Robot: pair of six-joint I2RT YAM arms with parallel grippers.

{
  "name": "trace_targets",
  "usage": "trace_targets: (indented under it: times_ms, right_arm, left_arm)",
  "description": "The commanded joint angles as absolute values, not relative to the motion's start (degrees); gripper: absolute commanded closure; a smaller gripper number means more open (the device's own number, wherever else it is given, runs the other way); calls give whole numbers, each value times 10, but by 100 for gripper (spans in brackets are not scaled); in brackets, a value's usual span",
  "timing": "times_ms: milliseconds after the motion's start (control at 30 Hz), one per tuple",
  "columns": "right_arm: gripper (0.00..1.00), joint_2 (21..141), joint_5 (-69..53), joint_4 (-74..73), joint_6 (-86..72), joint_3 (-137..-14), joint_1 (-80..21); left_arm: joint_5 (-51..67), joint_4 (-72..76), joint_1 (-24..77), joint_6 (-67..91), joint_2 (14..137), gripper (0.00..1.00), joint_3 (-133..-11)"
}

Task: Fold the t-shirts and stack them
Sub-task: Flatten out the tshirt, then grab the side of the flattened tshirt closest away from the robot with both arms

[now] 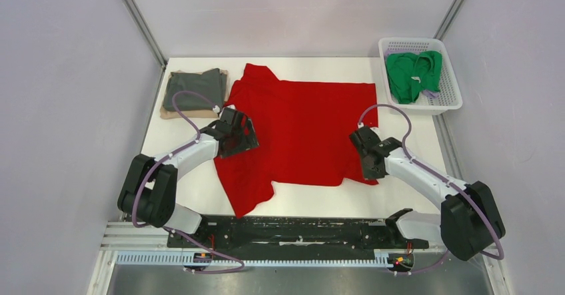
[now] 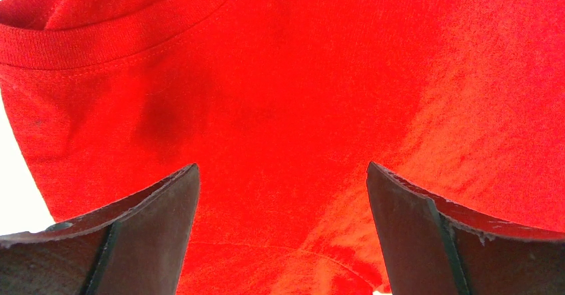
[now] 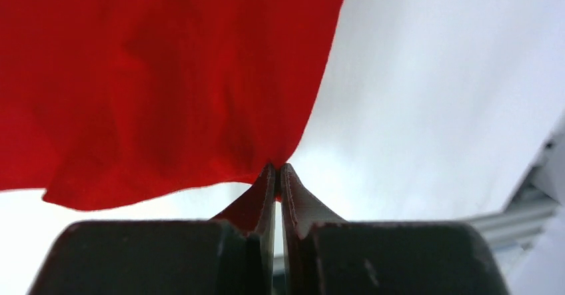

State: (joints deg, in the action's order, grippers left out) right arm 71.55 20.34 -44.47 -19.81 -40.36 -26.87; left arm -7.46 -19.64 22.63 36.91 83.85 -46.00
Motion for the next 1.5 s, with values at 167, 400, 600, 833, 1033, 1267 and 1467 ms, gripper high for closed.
trace_targets:
  times_ms: [167,400,600,833,1033,1267,1467]
  right_arm:
    - [53,685,312,-636,-265,-400,-268]
    - [2,640,357,-541,-263,-433,-268]
    - [2,532,274,-282,-230,-355,-268]
    - [2,502,336,-209,-237,-311,-268]
    - [2,472,360,-187,-248,-260,-267]
    - [2,469,373,-177,-240,-245,-267]
    - [2,475,395,-159,-226,-251,-266]
  left_arm:
    - [-99,-199,228,388,835,0,-472]
    - [-87,-206,228,387,825,0,-473]
    - [-90,-240,235,398,777,0,-474]
    - [-120,-410,277,452,691,0,-459]
    - [-97,-539,364,537,595,0,-397]
    - [-84,-593,499,670,563,9,-352]
    - [-79,-585,529,716,512,27,-312]
